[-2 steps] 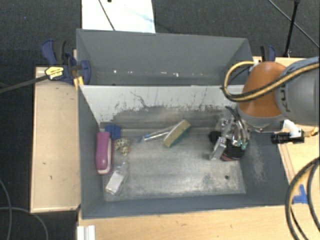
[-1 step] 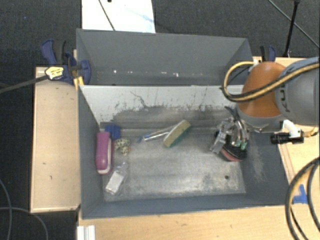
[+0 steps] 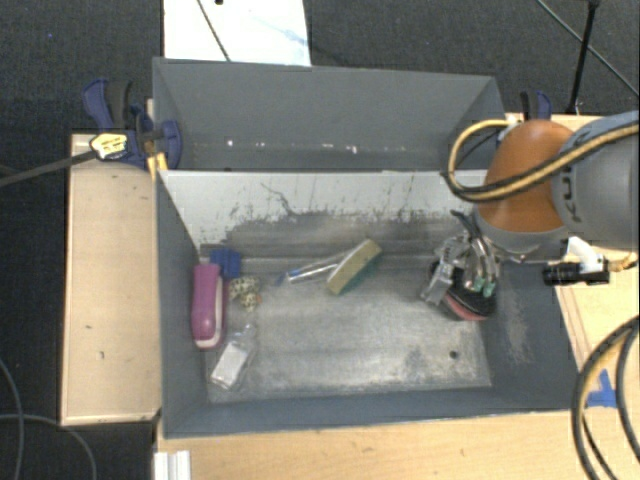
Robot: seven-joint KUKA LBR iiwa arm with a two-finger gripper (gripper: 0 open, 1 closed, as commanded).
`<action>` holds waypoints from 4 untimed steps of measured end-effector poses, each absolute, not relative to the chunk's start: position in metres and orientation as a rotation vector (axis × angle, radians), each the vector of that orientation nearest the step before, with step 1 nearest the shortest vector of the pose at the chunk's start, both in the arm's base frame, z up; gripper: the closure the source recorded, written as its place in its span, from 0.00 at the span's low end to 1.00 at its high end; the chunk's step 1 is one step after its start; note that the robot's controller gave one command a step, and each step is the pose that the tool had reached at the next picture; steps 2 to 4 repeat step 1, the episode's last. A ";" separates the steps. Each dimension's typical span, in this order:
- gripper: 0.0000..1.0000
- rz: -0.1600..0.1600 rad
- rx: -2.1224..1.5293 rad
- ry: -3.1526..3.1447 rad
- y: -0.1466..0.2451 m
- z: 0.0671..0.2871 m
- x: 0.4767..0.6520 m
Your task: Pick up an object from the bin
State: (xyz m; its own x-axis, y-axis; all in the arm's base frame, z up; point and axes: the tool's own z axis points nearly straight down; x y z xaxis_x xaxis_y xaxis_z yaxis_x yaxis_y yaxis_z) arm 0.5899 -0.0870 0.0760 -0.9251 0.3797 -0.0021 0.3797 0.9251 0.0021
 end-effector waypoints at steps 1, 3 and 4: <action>1.00 0.002 0.597 3.072 -0.087 0.173 0.593; 1.00 0.002 0.597 3.072 -0.087 0.173 0.593; 1.00 0.002 0.597 3.072 -0.087 0.173 0.593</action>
Offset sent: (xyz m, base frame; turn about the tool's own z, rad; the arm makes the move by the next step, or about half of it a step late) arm 0.0001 0.0000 0.0913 0.0000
